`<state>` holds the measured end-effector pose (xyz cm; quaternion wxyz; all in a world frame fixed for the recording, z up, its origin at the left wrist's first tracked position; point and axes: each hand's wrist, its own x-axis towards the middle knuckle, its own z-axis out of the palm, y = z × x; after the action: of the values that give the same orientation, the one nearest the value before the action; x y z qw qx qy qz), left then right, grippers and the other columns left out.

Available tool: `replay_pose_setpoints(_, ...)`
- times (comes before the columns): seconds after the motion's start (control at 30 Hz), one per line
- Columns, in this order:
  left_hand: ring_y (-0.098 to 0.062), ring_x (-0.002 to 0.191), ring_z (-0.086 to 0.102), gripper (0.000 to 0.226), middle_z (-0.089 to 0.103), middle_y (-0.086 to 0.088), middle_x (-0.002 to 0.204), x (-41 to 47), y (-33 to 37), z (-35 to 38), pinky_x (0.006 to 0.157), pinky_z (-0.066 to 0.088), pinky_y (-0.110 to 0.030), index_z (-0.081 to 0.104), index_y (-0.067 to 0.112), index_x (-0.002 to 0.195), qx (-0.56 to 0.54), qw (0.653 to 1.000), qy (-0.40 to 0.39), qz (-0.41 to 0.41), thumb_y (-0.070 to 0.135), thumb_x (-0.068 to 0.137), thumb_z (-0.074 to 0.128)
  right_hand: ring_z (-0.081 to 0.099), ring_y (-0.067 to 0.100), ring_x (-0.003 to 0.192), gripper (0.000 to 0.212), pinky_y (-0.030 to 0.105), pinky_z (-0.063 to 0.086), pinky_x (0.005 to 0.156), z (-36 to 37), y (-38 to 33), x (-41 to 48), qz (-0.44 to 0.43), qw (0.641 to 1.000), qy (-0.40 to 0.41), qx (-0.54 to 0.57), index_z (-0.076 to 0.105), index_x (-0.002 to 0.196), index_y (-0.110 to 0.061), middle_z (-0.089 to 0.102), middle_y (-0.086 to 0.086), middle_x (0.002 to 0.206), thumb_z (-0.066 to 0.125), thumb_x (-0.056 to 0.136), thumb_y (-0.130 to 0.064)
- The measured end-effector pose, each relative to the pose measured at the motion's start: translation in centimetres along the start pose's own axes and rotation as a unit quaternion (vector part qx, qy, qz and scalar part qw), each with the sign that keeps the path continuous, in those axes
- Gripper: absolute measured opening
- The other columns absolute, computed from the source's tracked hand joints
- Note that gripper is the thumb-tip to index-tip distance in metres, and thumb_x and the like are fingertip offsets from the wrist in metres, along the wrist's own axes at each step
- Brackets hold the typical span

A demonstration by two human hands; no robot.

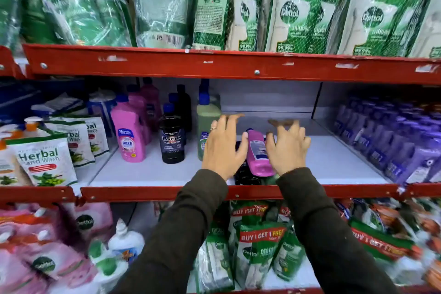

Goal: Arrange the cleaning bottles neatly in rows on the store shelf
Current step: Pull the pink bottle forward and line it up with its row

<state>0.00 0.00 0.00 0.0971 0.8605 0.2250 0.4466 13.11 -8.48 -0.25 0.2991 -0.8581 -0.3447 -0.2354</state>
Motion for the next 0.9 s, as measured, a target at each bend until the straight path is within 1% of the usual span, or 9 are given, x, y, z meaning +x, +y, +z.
replay_pose_setpoints(0.07,-0.038,0.120,0.050,0.043,0.050,-0.016,0.131,0.9,0.0,1.8,0.099,0.045,-0.046,0.048,0.011,0.133,-0.002,0.992,-0.100,-0.076,0.032,0.096,0.048,0.039,0.040,0.128,0.040,0.047,0.033,0.104,1.0,0.6,0.7,0.069,0.992,-0.108,-0.014,0.064,0.124,-0.016,0.042,0.022,0.141,0.042,0.097,-0.037)
replay_pose_setpoints(0.13,-0.040,0.125,0.050,0.046,0.048,-0.020,0.137,1.5,-0.3,3.8,0.102,0.044,-0.045,0.049,0.008,0.134,0.020,0.965,-0.207,-0.160,0.035,0.096,0.047,0.035,0.041,0.134,0.045,0.046,0.030,0.108,2.2,1.4,1.1,0.110,0.975,-0.195,-0.017,0.061,0.129,-0.017,0.036,0.024,0.146,0.039,0.098,-0.040)
replay_pose_setpoints(0.2,-0.041,0.125,0.052,0.050,0.047,-0.022,0.137,1.6,-0.6,5.6,0.103,0.043,-0.043,0.051,0.007,0.133,0.036,0.937,-0.281,-0.204,0.042,0.099,0.040,0.034,0.039,0.135,0.049,0.044,0.028,0.108,3.4,1.9,1.1,0.118,0.964,-0.237,-0.015,0.057,0.133,-0.020,0.037,0.023,0.146,0.035,0.098,-0.046)
replay_pose_setpoints(0.27,-0.040,0.125,0.053,0.053,0.048,-0.024,0.137,1.7,-0.8,6.8,0.106,0.042,-0.041,0.052,0.007,0.134,0.017,0.922,-0.315,-0.226,0.045,0.101,0.033,0.037,0.038,0.133,0.054,0.044,0.029,0.108,4.1,2.3,1.2,0.123,0.957,-0.264,-0.007,0.055,0.135,-0.018,0.042,0.021,0.142,0.034,0.098,-0.052)
replay_pose_setpoints(0.47,-0.033,0.131,0.051,0.054,0.055,-0.013,0.144,1.7,-1.8,8.4,0.109,0.040,-0.035,0.057,0.015,0.135,-0.060,0.920,-0.260,-0.287,0.051,0.097,0.045,0.055,0.036,0.122,0.050,0.047,0.031,0.107,5.0,3.0,1.3,0.157,0.954,-0.234,0.103,0.064,0.126,-0.022,0.064,0.013,0.131,0.046,0.094,-0.056)
replay_pose_setpoints(0.57,-0.031,0.129,0.055,0.053,0.058,-0.010,0.142,1.2,-1.9,8.3,0.111,0.043,-0.036,0.060,0.019,0.133,-0.147,0.917,-0.206,-0.309,0.053,0.093,0.053,0.063,0.035,0.115,0.046,0.047,0.044,0.105,4.6,3.1,1.4,0.182,0.944,-0.195,0.193,0.067,0.123,-0.019,0.069,0.011,0.125,0.061,0.089,-0.049)
replay_pose_setpoints(0.7,-0.022,0.106,0.071,0.051,0.074,-0.005,0.120,0.8,-2.1,7.4,0.098,0.057,-0.043,0.068,0.026,0.122,-0.318,0.880,-0.114,-0.335,0.051,0.078,0.072,0.072,0.026,0.098,0.047,0.041,0.058,0.093,4.4,3.1,0.9,0.240,0.866,-0.162,0.407,0.067,0.121,-0.008,0.074,0.012,0.116,0.078,0.081,-0.029)
replay_pose_setpoints(0.8,-0.025,0.106,0.071,0.045,0.072,-0.012,0.122,0.6,-2.4,5.1,0.094,0.059,-0.047,0.063,0.016,0.128,-0.402,0.851,-0.108,-0.320,0.024,0.085,0.074,0.071,0.029,0.104,0.047,0.040,0.061,0.089,3.7,2.3,0.2,0.222,0.814,-0.138,0.519,0.064,0.121,-0.001,0.072,0.017,0.118,0.080,0.077,-0.010)
replay_pose_setpoints(0.9,-0.020,0.107,0.070,0.050,0.071,-0.008,0.122,0.1,-3.8,2.7,0.094,0.059,-0.042,0.058,0.014,0.131,-0.415,0.857,-0.095,-0.289,0.017,0.083,0.076,0.070,0.028,0.105,0.049,0.031,0.063,0.079,2.5,0.0,-0.6,0.186,0.794,-0.151,0.559,0.060,0.123,-0.001,0.070,0.015,0.120,0.077,0.077,-0.001)
